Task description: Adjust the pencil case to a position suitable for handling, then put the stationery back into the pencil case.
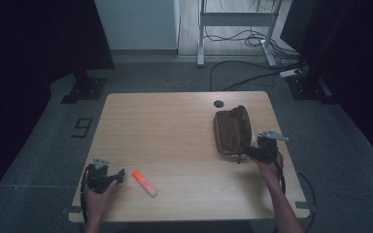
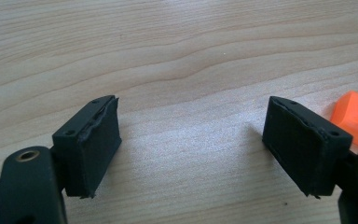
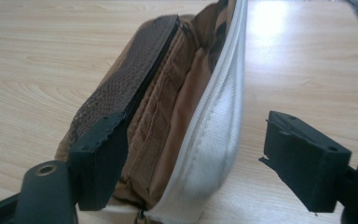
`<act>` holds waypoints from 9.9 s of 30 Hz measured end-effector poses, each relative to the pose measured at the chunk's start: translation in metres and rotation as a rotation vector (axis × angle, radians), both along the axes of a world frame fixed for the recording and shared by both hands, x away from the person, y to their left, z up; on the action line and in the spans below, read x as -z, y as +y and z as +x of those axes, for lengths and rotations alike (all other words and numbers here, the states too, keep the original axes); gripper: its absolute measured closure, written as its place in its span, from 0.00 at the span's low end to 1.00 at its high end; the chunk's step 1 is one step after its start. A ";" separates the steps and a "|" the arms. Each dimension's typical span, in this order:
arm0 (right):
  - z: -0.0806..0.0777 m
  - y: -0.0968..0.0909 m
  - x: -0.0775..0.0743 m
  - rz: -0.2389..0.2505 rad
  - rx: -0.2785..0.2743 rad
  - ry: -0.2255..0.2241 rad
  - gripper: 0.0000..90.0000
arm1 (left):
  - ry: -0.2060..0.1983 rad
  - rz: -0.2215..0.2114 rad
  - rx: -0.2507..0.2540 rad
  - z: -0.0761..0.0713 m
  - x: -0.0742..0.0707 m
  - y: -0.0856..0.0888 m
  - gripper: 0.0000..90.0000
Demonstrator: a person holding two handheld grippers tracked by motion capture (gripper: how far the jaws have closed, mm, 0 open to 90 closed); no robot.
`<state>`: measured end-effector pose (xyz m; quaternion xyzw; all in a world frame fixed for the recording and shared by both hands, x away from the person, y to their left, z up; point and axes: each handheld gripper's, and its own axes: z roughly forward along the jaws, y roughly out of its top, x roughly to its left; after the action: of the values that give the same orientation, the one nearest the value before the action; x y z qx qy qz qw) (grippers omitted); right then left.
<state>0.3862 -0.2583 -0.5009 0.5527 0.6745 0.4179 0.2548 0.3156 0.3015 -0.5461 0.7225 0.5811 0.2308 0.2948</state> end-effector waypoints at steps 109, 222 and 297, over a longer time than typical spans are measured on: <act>0.011 -0.005 0.008 0.218 -0.105 -0.063 0.92 | -0.003 -0.001 0.005 -0.001 0.000 -0.001 0.21; -0.053 0.157 -0.006 0.067 -0.606 -0.070 0.42 | -0.003 -0.001 0.007 -0.001 0.000 -0.001 0.21; -0.090 0.278 0.024 -0.075 -0.792 -0.009 0.72 | -0.004 -0.003 0.010 -0.001 0.000 -0.001 0.21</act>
<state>0.2959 0.0193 -0.5251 0.2383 0.8491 0.4613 0.0970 0.3149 0.3002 -0.5463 0.7246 0.5774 0.2299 0.2979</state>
